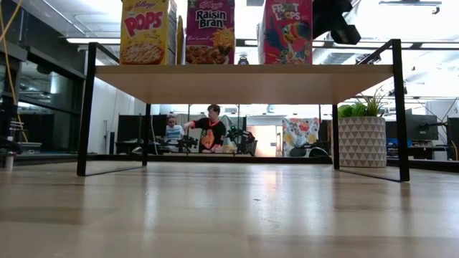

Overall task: Stack cereal on shelf
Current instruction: Adjust the cereal boxes on the shelf, then return to Home Position

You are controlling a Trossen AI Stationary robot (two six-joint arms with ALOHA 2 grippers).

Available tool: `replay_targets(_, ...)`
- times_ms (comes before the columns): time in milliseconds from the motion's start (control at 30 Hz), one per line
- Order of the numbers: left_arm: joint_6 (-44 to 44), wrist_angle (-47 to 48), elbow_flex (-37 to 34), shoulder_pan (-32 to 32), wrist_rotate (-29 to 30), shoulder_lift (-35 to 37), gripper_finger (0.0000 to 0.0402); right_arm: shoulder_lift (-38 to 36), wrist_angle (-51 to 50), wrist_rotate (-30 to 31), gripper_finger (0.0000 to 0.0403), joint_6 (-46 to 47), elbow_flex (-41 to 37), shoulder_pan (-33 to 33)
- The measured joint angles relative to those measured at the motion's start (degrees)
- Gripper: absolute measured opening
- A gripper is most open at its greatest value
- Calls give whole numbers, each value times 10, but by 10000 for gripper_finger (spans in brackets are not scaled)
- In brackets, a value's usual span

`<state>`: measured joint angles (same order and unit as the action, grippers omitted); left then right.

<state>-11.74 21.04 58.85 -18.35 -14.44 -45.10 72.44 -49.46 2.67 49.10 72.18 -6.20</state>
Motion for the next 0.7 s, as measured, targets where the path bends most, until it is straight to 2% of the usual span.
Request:
replay_targets(267,-15,0,0,0,0,2,0,-1,-7,-13,0,15,0,0)
replay_targets(500,-18,0,0,0,0,12,0,-14,-90,-13,0,9,0,0)
replay_targets(700,-32,-20,7,0,-3,41,0,-30,-122,22,0,-39,0,0)
